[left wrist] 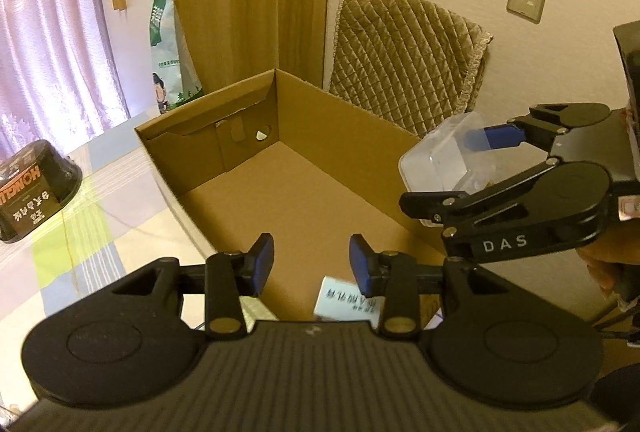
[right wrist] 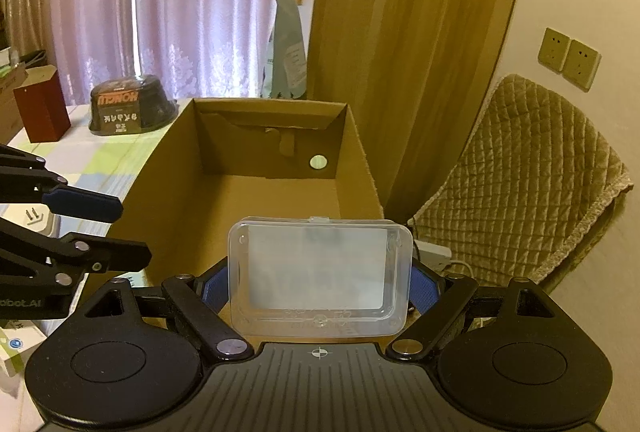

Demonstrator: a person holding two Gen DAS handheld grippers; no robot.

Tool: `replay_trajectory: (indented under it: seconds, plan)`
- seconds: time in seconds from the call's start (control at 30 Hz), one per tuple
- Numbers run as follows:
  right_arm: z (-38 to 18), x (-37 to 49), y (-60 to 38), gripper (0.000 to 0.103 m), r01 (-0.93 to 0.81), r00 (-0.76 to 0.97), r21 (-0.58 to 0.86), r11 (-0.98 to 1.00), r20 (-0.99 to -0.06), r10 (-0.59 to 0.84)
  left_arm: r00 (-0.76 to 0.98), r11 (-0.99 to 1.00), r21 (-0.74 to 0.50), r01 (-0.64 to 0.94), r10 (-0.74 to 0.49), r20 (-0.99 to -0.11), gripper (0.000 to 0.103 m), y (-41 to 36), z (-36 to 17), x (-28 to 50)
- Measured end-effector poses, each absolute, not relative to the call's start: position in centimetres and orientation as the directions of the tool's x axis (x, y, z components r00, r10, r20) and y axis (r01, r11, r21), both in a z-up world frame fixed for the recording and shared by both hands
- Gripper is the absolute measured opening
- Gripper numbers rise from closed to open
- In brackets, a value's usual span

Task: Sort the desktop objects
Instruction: 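Open the left tool to drop the medicine box into the cardboard box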

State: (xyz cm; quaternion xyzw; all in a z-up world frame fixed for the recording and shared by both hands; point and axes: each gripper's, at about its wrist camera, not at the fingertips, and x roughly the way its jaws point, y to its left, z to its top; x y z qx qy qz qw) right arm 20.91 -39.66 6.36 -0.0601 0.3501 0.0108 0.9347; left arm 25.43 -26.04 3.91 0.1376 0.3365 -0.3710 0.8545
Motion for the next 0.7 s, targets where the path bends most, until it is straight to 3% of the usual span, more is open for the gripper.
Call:
replay_trajectory:
  seconds: [0.33,0.5,0.6,0.7]
  plan:
    - [6.1,21.2,-39.5,0.086,-0.057,0.757,-0.108,0.992,-0.653,-0.028,0.447,0.589,0.088,0.803,-0.499,-0.742,0.036,-25.3,3.6,24.3]
    - [6.2,21.3,-39.5,0.086,-0.057,0.76,-0.112,0.992,-0.649,-0.03,0.435,0.551,0.138,0.823,-0.456,-0.776,0.041,-26.0,2.8,24.0]
    - [6.2,21.4,-39.6,0.086,-0.048,0.765,-0.11,0.993,-0.643,-0.034,0.47,0.556,0.179,0.812,-0.439,-0.766,0.045,-27.1,2.2,24.4]
    - [6.2,21.4,-39.8,0.086,-0.042,0.766,-0.11,0.993,-0.642,-0.038,0.477,0.585,0.142,0.798,-0.469,-0.743,0.045,-27.8,2.2,25.3]
